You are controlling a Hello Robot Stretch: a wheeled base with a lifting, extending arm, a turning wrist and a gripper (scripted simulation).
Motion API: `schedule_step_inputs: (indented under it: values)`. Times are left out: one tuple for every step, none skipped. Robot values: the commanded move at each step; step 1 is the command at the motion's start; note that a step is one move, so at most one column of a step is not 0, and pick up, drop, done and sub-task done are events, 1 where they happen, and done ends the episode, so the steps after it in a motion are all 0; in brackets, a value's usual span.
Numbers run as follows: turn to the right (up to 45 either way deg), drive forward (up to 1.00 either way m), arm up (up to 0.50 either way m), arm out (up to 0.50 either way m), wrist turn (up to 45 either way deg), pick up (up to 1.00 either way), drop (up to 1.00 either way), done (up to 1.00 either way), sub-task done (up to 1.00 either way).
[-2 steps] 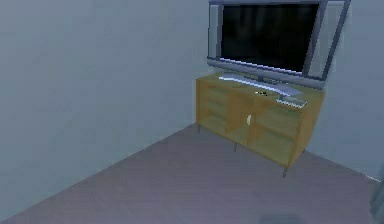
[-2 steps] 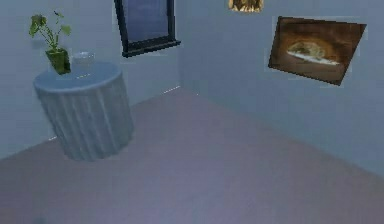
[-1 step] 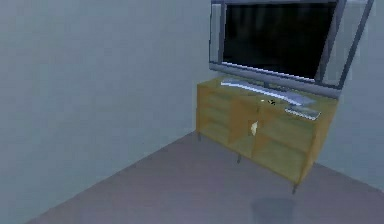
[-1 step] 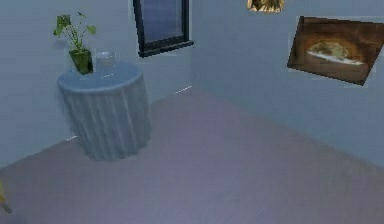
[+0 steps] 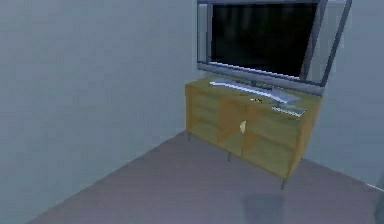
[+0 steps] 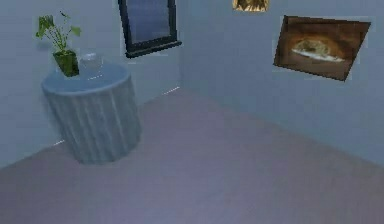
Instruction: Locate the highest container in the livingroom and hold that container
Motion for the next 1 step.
schedule_step_inputs:
  values:
    - [0.0, 1.00, 0.00, 0.00, 0.0, 0.00, 0.00, 0.00, 0.00]
